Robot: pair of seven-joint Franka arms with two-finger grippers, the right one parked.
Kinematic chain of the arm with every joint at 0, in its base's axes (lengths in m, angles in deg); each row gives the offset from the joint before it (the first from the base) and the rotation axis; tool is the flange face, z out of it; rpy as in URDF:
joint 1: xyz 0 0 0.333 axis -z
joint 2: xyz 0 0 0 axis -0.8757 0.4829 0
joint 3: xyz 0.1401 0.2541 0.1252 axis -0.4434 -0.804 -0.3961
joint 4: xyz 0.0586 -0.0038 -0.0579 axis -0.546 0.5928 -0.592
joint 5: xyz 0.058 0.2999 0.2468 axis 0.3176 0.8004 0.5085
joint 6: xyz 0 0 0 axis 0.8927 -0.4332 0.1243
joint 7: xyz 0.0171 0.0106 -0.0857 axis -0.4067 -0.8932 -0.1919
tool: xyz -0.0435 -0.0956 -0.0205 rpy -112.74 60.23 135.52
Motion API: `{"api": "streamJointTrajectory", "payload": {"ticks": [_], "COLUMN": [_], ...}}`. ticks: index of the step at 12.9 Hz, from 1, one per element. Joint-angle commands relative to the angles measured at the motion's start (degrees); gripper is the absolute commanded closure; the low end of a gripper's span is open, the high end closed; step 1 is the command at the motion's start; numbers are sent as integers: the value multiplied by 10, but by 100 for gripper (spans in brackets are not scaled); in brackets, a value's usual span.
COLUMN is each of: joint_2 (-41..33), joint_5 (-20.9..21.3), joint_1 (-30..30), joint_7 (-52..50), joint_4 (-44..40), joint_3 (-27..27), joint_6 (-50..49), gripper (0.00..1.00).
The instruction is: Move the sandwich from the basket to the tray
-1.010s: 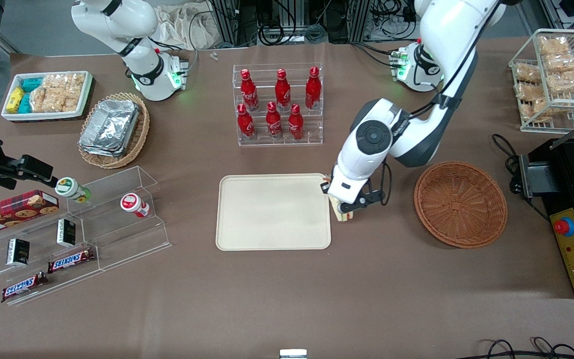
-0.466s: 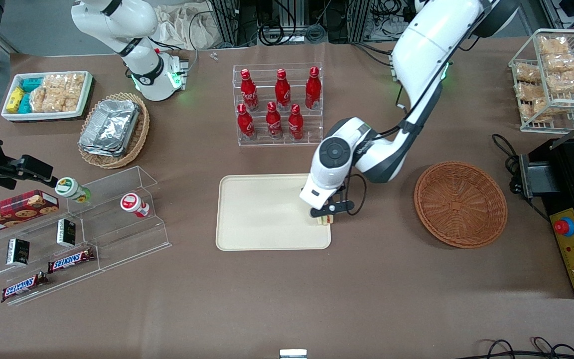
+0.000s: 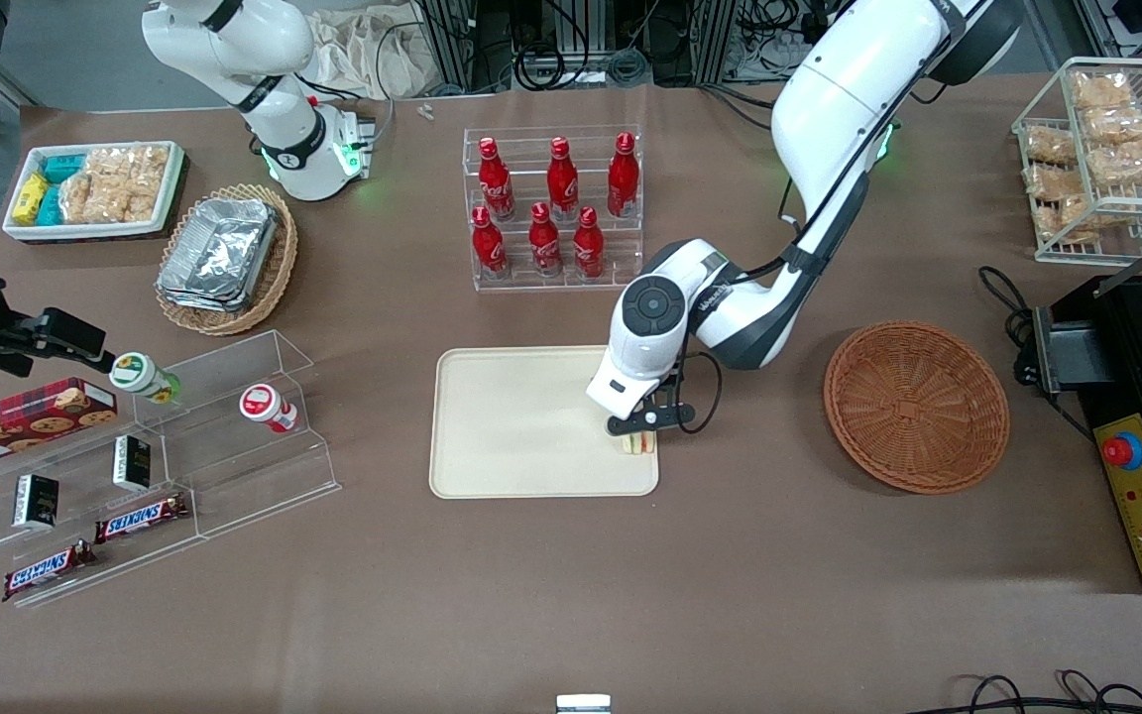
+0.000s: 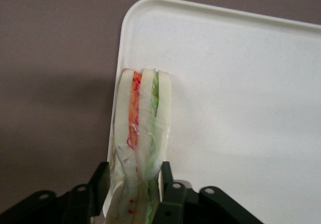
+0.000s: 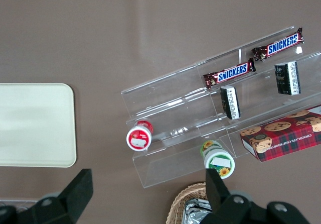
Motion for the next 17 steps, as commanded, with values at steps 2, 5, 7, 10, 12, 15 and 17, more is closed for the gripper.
{"api": "streamJointTrajectory", "payload": {"ticks": [2,5,7,10,12,15,17], "joint_2": [-41,-109,-169,-253,-288,-314,-318], "joint_5": [3,2,-16,-23,-25,-25,-25], "joint_1": [-10,-63,-104,-181,-237,-293,-319], "joint_7": [-3,30,117,192,295,385,445], "joint_4": [-3,16,35,52,51,42,12], "joint_3": [-1,11,10,9,8,6,6], "joint_6": [-64,-193,-253,-312,-342,-347,-375], "gripper": [0,0,0,0,0,0,0]}}
